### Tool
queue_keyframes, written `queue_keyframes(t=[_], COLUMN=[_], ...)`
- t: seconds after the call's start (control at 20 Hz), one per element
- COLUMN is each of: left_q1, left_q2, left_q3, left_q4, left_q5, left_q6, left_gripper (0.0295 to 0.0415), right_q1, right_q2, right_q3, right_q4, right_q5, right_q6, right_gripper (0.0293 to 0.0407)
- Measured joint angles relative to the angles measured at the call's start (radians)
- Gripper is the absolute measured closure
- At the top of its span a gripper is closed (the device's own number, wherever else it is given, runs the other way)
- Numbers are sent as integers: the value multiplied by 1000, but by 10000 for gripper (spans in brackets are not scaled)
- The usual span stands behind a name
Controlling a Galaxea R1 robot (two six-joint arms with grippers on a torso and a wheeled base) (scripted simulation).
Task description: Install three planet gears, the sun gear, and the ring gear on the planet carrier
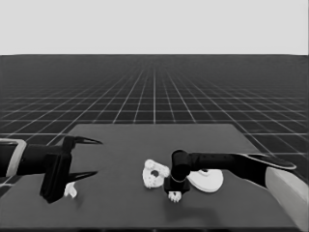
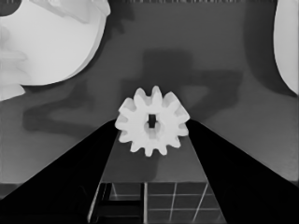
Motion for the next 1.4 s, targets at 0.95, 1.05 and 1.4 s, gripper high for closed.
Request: queue_keyframes(t=[0.95,1.05,1.4], left_q1=[0,0,0], left_q2=[0,0,0], left_q3=[0,0,0], left_q4=[0,0,0], left_q5=[0,0,0], left_q6=[0,0,0], left_gripper=[326,326,326], right_q1=[288,241,167], right_q2=[336,344,358], right_q3=[-528,-556,-607], right_q4=[294,246,180], right_q5=[25,38,64], right_q6=[-193,-210,-241], right_gripper=[390,390,390])
